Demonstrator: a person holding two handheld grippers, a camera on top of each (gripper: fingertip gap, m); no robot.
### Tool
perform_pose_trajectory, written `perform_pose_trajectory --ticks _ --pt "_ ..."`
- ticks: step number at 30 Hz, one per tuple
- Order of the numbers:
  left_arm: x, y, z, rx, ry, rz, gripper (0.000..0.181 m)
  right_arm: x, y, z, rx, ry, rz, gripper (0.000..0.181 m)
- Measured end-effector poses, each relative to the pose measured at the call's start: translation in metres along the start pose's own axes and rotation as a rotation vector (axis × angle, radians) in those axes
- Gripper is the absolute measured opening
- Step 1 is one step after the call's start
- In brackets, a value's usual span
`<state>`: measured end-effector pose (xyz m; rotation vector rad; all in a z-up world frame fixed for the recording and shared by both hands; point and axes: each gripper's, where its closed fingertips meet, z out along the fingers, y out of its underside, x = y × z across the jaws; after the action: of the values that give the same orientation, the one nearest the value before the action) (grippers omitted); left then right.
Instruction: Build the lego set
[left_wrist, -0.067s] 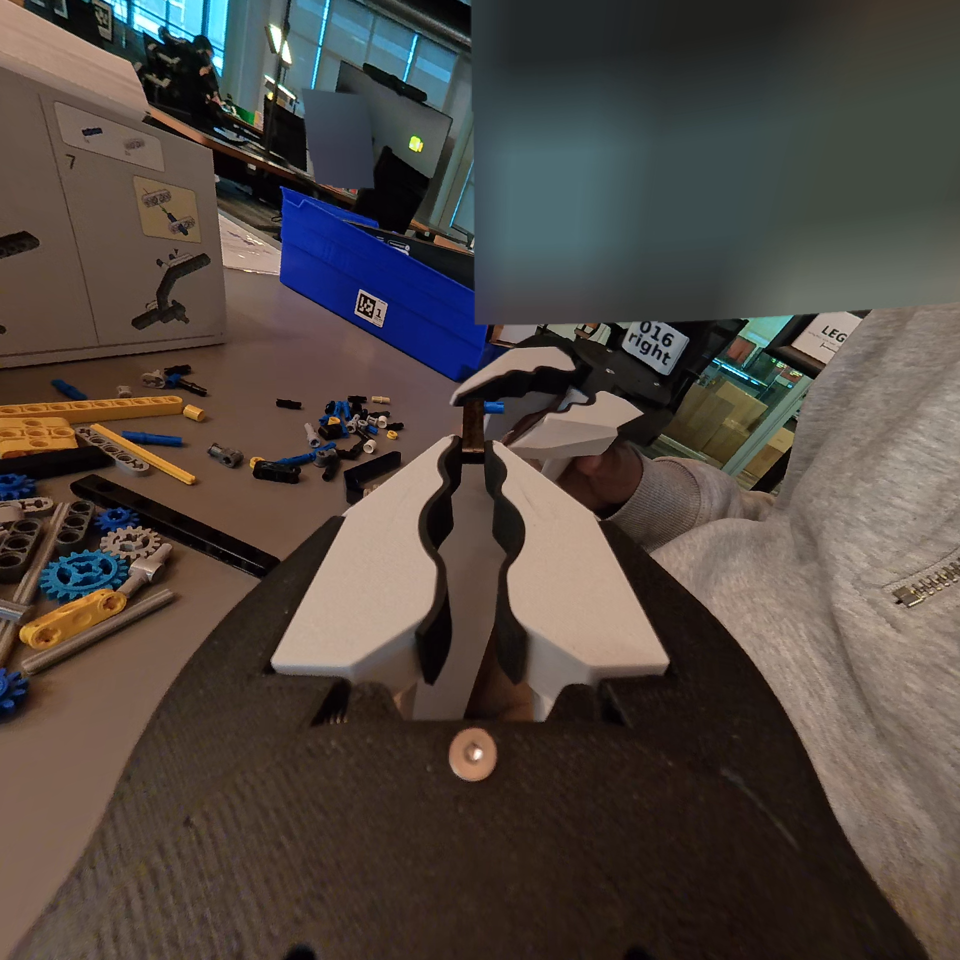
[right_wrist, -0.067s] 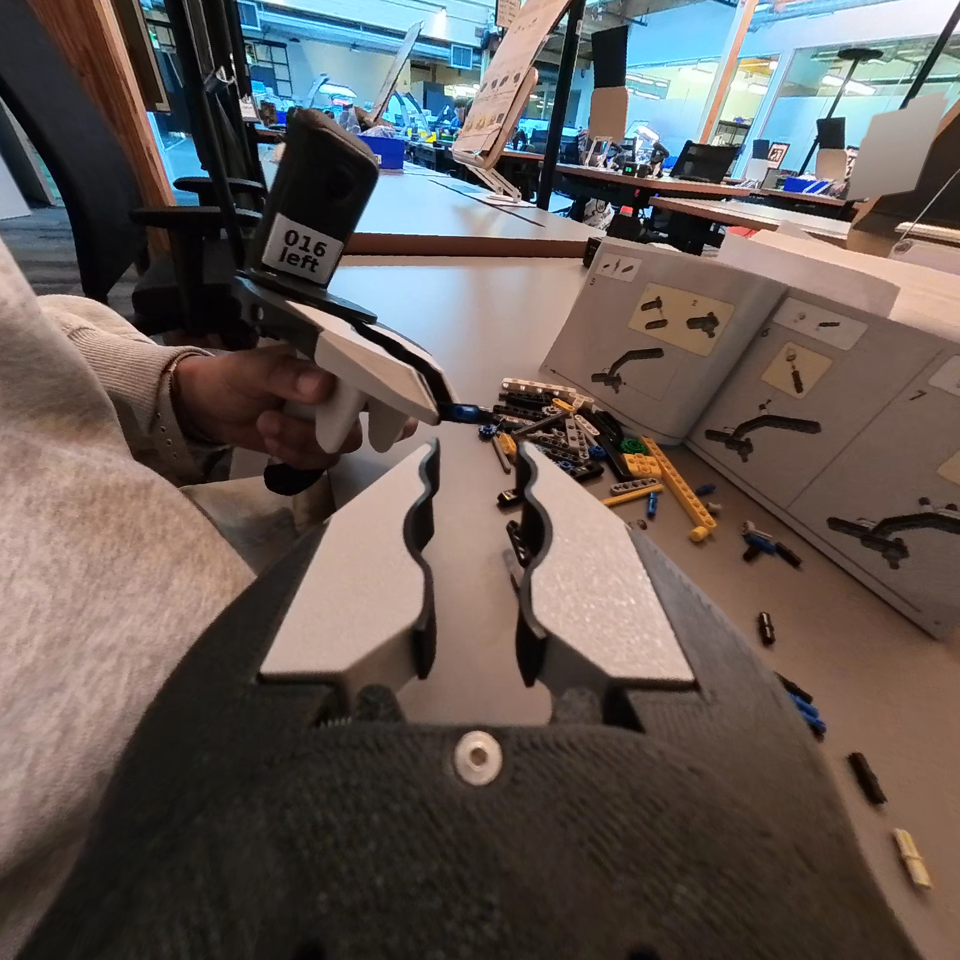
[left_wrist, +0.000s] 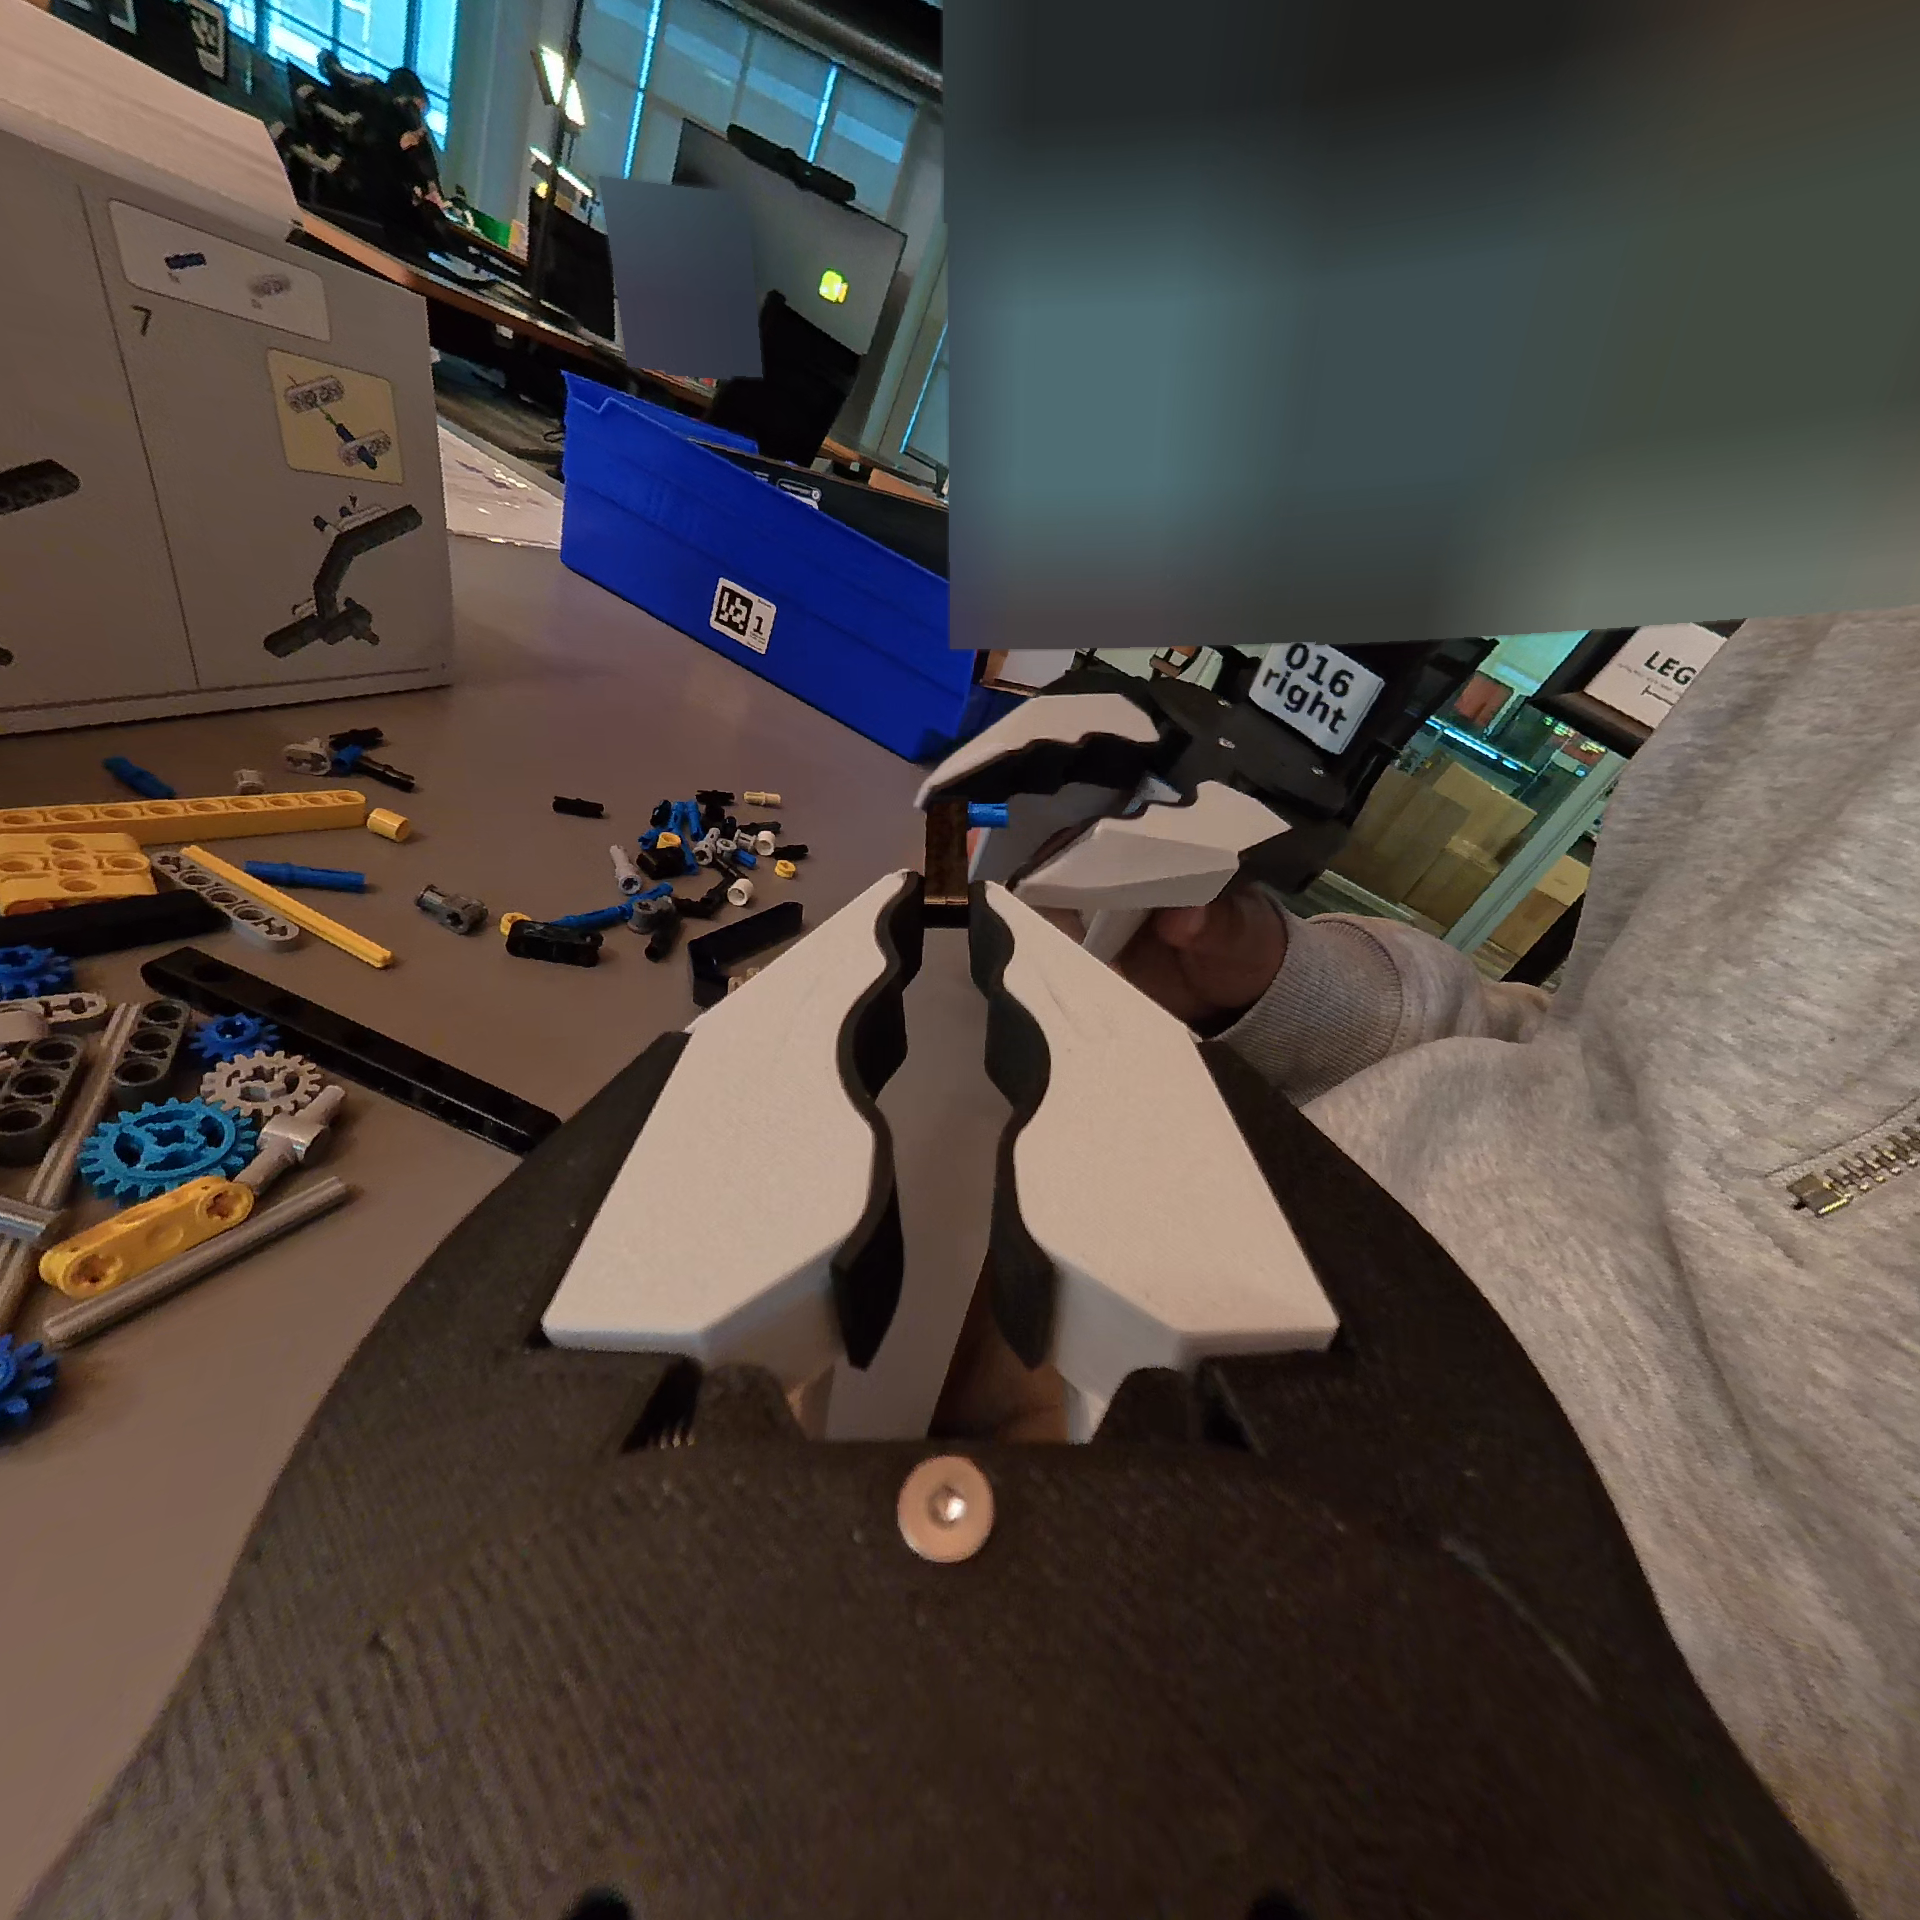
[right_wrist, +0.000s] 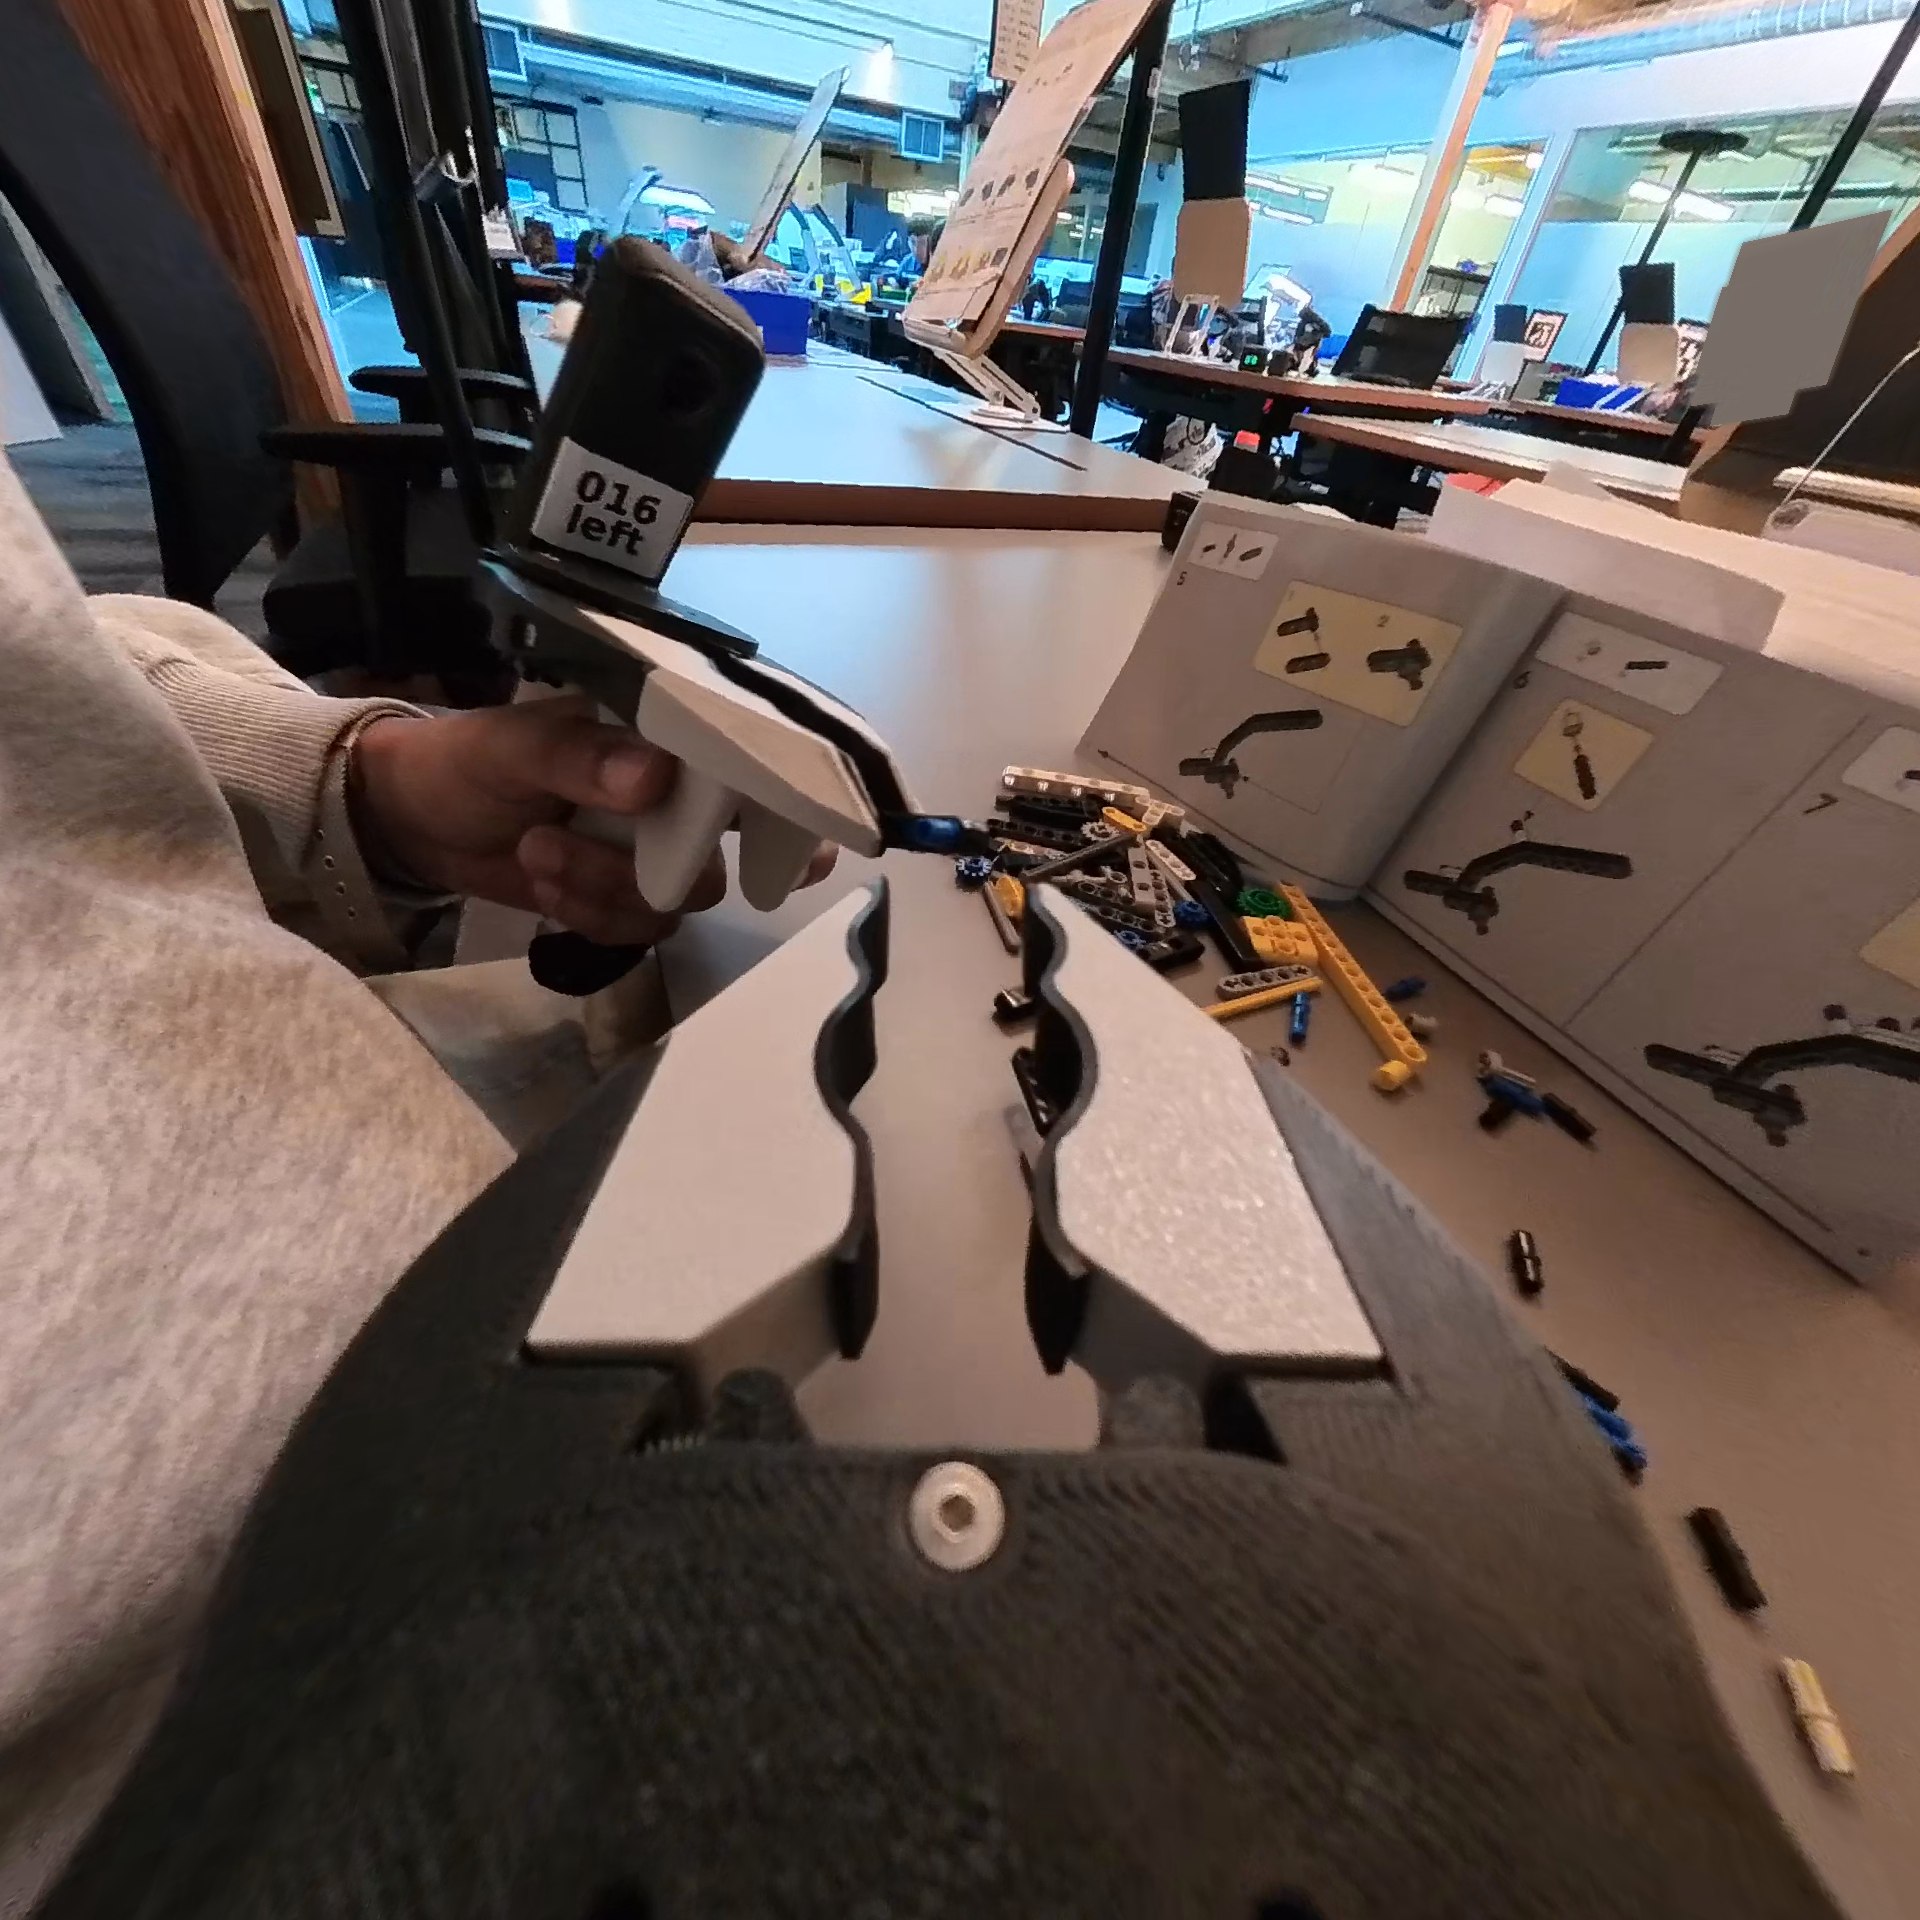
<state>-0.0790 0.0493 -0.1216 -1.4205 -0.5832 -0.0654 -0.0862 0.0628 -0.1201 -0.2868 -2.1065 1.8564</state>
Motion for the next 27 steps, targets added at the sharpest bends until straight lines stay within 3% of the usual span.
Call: perform_pose_trajectory --ticks 15,20,23,27 --pt "-0.004 0.000 0.001 0.002 -0.017 -0.017 0.006 0.005 -0.001 0.000 0.024 0.031 -0.010 0.016" --pt "-0.018 -0.015 -0.008 0.090 -0.072 -0.115 0.006 0.025 -0.004 -0.003 0.049 0.115 -0.004 0.010" --pt "-0.047 -0.025 -0.032 0.144 -0.227 -0.193 0.006 0.035 -0.001 0.007 -0.062 0.115 -0.002 0.009" --pt "-0.078 -0.034 -0.068 0.188 -0.406 -0.232 0.006 0.039 0.028 0.039 -0.405 0.008 -0.031 0.021"
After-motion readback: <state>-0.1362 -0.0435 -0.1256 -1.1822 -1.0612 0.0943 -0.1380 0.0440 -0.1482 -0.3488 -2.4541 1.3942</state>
